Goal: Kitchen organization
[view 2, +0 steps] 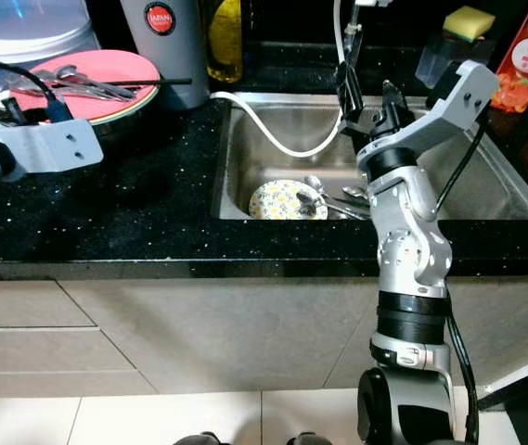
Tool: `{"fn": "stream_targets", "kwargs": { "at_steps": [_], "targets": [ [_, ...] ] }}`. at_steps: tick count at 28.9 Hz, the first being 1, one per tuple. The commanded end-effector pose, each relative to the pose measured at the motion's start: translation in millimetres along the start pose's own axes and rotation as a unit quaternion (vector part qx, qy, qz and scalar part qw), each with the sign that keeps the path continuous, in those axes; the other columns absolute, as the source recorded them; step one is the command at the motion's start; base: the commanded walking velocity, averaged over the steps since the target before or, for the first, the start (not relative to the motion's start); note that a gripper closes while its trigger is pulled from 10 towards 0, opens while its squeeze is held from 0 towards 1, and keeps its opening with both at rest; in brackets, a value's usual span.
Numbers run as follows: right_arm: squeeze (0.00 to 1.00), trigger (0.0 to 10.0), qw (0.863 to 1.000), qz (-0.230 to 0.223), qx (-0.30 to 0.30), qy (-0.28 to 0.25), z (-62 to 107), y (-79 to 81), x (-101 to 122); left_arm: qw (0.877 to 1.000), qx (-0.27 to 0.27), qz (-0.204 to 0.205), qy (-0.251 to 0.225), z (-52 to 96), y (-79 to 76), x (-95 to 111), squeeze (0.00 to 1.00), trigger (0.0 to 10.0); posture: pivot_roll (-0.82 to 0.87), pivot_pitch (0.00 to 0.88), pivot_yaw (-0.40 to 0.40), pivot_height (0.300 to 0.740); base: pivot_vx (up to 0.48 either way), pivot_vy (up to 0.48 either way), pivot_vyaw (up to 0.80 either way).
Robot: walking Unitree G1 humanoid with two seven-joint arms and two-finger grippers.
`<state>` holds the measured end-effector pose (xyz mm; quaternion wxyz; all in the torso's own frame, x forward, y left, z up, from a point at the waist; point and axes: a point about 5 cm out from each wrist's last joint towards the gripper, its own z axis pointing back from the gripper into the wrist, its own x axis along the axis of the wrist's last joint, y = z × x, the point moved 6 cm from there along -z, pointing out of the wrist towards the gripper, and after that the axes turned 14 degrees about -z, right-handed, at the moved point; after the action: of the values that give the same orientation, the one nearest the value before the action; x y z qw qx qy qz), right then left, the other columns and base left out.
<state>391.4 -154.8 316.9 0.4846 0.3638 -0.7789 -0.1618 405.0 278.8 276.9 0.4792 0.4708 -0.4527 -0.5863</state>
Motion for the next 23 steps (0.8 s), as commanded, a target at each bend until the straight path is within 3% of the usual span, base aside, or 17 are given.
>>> {"fn": "stream_targets", "kwargs": {
  "at_steps": [1, 8, 9, 10, 11, 23],
  "targets": [
    [0.0, 10.0, 1.0, 0.001, -0.003, 0.002, 1.3, -1.1, 0.0, 1.0, 0.001, -0.016, 0.003, 0.8, 3.8, -2.4, 0.0, 10.0, 0.09, 0.059, -0.036, 0.74, 0.0, 0.0, 0.0],
    [0.0, 10.0, 1.0, 0.003, -0.004, -0.002, 1.2, -1.7, 3.5, 1.0, 0.013, -0.002, 0.019, -13.7, 2.4, -10.1, 0.0, 9.8, 0.08, 0.057, -0.036, 0.74, 0.0, 0.0, 0.0],
    [0.0, 10.0, 1.0, 0.003, -0.003, -0.002, 0.9, -1.4, 3.6, 1.0, 0.021, -0.006, 0.018, -15.2, 4.7, -9.9, 0.0, 4.0, 0.08, 0.057, -0.037, 0.74, 0.0, 0.0, 0.0],
    [0.0, 10.0, 1.0, 0.003, -0.003, -0.002, 0.5, -1.0, 3.4, 0.999, 0.026, -0.007, 0.017, -16.0, 6.5, -9.7, 0.0, 1.0, 0.08, 0.057, -0.038, 0.74, 0.0, 0.0, 0.0],
    [0.0, 10.0, 1.0, 0.003, -0.003, -0.002, 0.4, -0.8, 3.2, 0.999, 0.029, -0.008, 0.017, -16.2, 7.4, -10.0, 0.0, 0.0, 0.08, 0.057, -0.038, 0.74, 0.0, 0.0, 0.0],
    [0.0, 10.0, 1.0, 0.001, -0.001, -0.003, -0.8, 1.0, 2.7, 0.999, 0.046, -0.019, 0.007, -17.3, 10.3, -7.8, 0.0, 0.0, 0.08, 0.054, -0.039, 0.74, 0.0, 0.0, 0.0]
  ]
}}
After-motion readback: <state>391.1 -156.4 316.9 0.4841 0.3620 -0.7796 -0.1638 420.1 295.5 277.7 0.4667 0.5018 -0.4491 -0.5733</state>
